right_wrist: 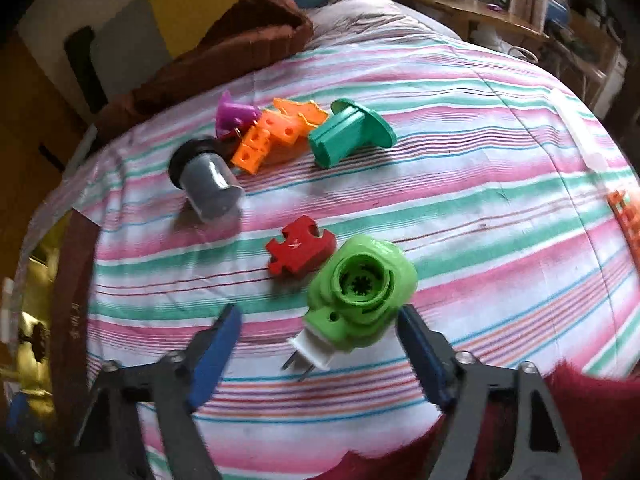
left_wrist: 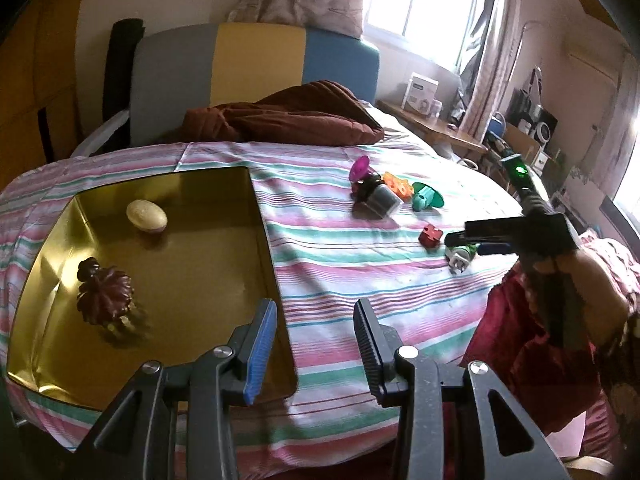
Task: Organize rigid objects
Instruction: 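Reach the right tool to the green plug toy while the left tool grasps the red puzzle piece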
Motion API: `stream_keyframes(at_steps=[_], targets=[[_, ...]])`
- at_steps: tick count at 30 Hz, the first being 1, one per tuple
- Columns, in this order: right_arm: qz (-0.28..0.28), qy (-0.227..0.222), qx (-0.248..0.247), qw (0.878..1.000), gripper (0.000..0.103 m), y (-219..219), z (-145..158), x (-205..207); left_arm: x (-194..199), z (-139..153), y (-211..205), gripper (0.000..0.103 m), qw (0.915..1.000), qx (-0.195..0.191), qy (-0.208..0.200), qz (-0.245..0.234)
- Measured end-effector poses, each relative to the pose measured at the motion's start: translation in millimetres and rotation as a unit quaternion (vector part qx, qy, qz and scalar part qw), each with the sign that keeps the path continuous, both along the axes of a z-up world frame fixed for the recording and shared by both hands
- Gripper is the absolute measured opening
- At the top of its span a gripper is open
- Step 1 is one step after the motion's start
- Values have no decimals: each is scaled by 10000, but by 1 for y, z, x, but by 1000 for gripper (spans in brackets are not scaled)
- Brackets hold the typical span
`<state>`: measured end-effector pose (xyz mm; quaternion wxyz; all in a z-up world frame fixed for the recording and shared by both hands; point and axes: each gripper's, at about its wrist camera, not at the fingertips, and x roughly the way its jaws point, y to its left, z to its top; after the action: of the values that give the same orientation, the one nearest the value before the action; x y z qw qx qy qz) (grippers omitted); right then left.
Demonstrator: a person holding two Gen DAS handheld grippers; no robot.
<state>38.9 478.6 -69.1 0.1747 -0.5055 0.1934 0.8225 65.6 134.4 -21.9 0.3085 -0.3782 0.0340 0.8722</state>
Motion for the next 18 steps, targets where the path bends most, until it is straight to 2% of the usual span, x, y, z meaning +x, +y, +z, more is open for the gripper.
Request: stream_keyframes(at_steps=[3,6,11,15,18], targets=[[110,-186,188,9996,56,7,-7,-7,3,-1,4,40,10000,-61,-1,-48],[309,-180,127,9993,56,16,-10,-12,3,-1,10,40,9999,-106,-27,-79],[346,-148,208,9991,56,33,-11,-21,1,2,25,40,9997,-158,-35,-190],[380,-214,146,9989,57,36,-23,-23,0,6,44,40,9991,-222,8,-359],[381,-169,357,9985,55,36,-18,-24,-2,9,61,40,9985,-244,9,-496]])
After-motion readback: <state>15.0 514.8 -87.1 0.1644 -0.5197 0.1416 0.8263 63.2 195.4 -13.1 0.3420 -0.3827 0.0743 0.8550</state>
